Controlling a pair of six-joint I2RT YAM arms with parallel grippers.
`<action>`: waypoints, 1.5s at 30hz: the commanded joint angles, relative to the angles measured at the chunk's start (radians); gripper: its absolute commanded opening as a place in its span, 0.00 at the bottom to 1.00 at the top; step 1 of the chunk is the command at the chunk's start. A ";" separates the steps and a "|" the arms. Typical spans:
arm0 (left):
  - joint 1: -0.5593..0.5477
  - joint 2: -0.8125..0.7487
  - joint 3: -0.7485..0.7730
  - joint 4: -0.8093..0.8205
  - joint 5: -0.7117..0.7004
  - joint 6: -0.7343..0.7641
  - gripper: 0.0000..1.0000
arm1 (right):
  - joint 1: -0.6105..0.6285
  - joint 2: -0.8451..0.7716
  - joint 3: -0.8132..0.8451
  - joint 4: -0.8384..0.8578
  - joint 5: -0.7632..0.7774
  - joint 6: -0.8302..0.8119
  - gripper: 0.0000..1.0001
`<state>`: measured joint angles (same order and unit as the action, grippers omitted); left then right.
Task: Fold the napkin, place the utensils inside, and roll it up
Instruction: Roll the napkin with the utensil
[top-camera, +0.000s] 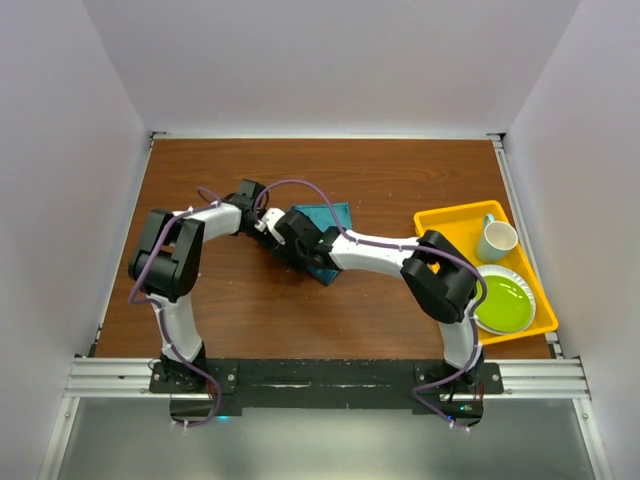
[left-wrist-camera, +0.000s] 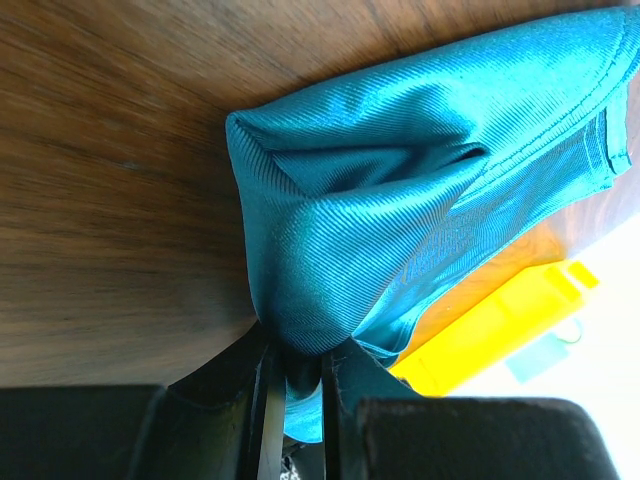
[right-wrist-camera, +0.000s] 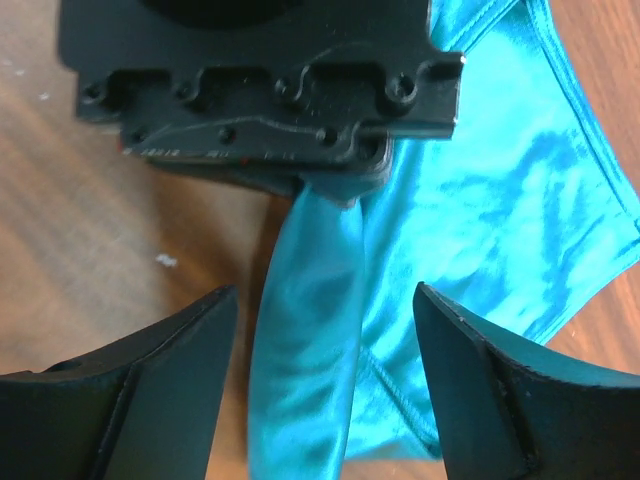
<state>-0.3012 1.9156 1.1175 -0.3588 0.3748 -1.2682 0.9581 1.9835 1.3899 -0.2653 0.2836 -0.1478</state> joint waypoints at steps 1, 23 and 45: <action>0.007 0.059 -0.015 -0.114 -0.008 -0.008 0.00 | 0.011 0.031 -0.029 0.101 0.063 -0.038 0.69; 0.074 -0.052 -0.119 0.153 0.042 0.311 0.44 | -0.093 0.124 0.034 -0.020 -0.260 0.123 0.07; 0.139 -0.221 -0.251 0.532 0.187 0.428 0.53 | -0.452 0.394 0.085 0.200 -1.323 0.776 0.04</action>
<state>-0.1638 1.7035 0.8932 -0.0002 0.4816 -0.8131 0.5434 2.2955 1.5345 -0.1265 -0.8612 0.3882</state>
